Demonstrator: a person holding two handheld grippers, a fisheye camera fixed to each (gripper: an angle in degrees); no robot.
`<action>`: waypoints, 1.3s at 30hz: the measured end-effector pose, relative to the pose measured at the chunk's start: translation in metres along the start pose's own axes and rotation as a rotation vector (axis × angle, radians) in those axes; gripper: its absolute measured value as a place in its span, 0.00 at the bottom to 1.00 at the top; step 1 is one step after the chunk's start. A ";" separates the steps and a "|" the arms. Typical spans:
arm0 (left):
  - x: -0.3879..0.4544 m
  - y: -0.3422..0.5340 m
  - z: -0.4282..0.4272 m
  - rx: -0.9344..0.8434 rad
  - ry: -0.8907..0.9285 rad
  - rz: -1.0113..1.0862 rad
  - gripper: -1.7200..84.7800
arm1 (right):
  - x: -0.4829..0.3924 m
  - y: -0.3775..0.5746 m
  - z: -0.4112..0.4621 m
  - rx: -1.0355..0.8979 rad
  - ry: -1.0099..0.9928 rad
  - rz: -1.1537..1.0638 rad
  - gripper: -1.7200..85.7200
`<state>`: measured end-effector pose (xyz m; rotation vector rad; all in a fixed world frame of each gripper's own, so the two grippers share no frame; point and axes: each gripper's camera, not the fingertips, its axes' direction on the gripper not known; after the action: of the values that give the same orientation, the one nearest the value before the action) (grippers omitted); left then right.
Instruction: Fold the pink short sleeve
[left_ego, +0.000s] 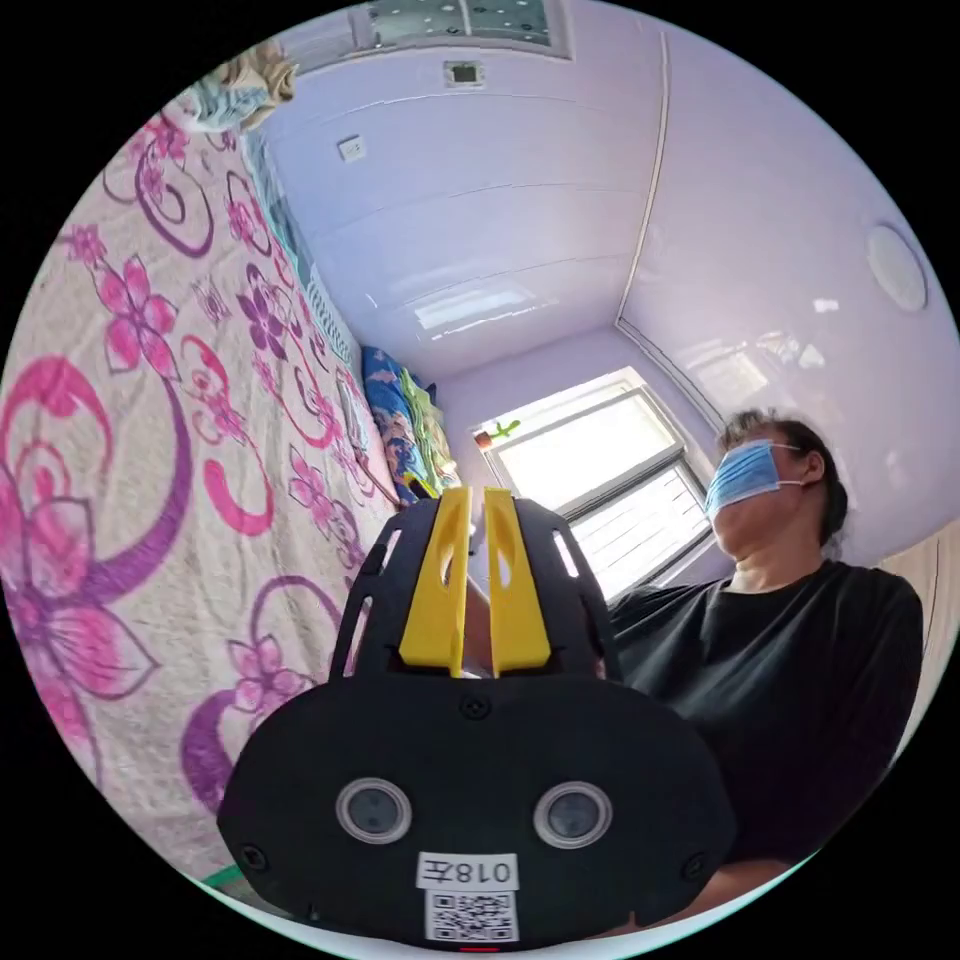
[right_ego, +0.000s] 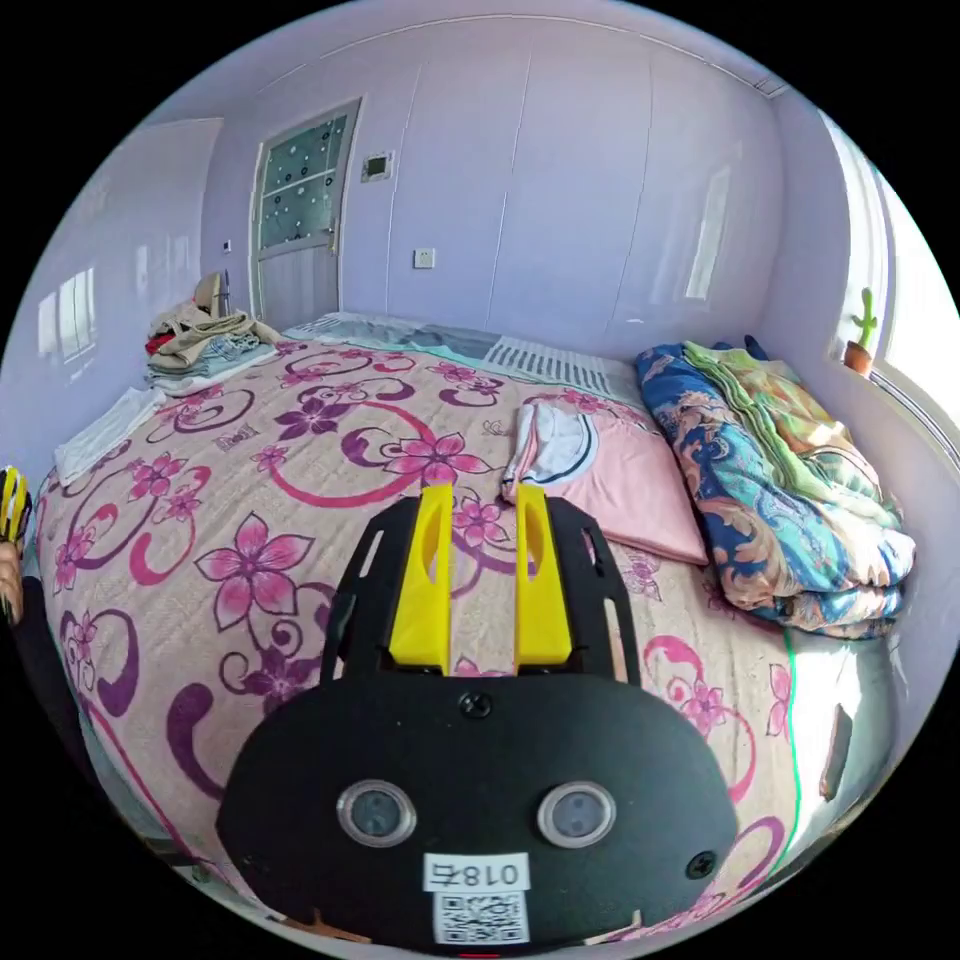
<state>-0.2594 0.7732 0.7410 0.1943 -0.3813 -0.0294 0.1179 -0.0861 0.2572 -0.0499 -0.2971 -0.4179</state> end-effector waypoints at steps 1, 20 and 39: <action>0.004 -0.005 0.016 -0.024 0.023 -0.019 0.02 | 0.013 -0.009 0.018 -0.027 0.014 -0.026 0.12; 0.116 -0.174 -0.014 -0.205 -0.128 0.033 0.01 | 0.128 -0.044 0.055 -0.384 -0.235 -0.246 0.12; 0.136 -0.293 0.001 -0.333 -0.116 -0.193 0.14 | 0.238 0.071 -0.273 -0.009 -1.144 0.382 0.03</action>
<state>-0.1310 0.4766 0.7354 -0.1008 -0.4661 -0.2931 0.4286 -0.1437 0.0673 -0.3534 -1.3873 0.0349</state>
